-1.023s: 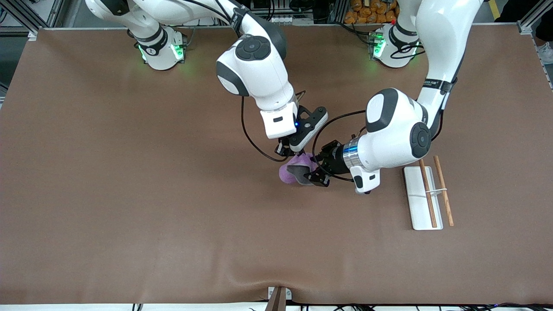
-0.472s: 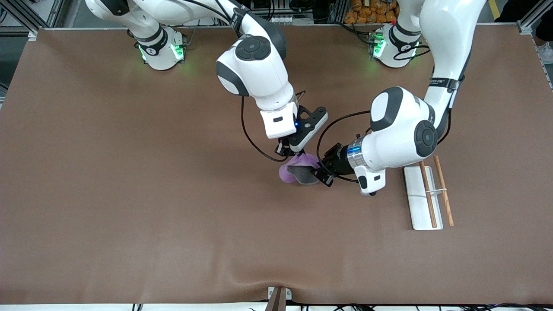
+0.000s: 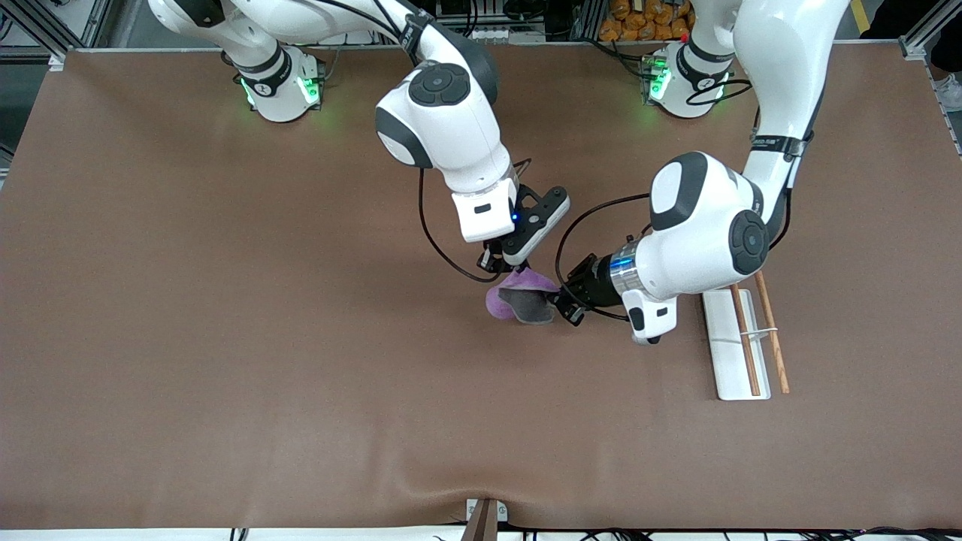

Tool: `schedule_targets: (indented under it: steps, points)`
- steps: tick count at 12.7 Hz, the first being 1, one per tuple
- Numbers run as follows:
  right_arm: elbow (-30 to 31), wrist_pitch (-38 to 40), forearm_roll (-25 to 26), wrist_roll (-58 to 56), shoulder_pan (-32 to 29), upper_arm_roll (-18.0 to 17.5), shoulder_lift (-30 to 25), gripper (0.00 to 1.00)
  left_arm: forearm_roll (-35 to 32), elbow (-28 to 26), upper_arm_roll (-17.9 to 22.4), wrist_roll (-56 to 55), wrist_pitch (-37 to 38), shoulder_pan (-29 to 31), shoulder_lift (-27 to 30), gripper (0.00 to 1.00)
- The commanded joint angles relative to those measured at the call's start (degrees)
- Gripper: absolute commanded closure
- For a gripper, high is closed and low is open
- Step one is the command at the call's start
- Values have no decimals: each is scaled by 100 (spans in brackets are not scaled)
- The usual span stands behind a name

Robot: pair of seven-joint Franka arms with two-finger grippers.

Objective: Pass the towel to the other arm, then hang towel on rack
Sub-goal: 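Open the right gripper while the left gripper pulls the towel away, then lower the towel over the wooden dowels with the left gripper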

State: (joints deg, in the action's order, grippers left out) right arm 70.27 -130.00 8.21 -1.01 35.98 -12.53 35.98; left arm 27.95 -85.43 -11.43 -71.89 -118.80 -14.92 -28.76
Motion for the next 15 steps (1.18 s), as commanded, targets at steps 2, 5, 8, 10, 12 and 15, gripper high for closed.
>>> schedule_targets:
  steps: [2,5,8,10,12,15]
  points:
    - [-39,53,76,101,-64,-21,-47,0,-342,9,18,1235,1058,743,291,100]
    - [-31,62,32,101,-195,-21,-65,0,-816,18,18,2475,1631,1244,301,100]
    - [13,158,14,101,-441,-39,-143,0,-949,228,26,3205,1703,1421,239,100]
    - [13,351,5,93,-661,-39,-161,0,-1089,238,18,4047,1737,1631,239,100]
    - [22,815,5,84,-951,-30,-266,0,-1482,246,27,4961,1922,1719,274,100]
    - [22,2000,5,49,-1609,-39,-547,0,-2214,246,27,5728,1922,1860,239,100]
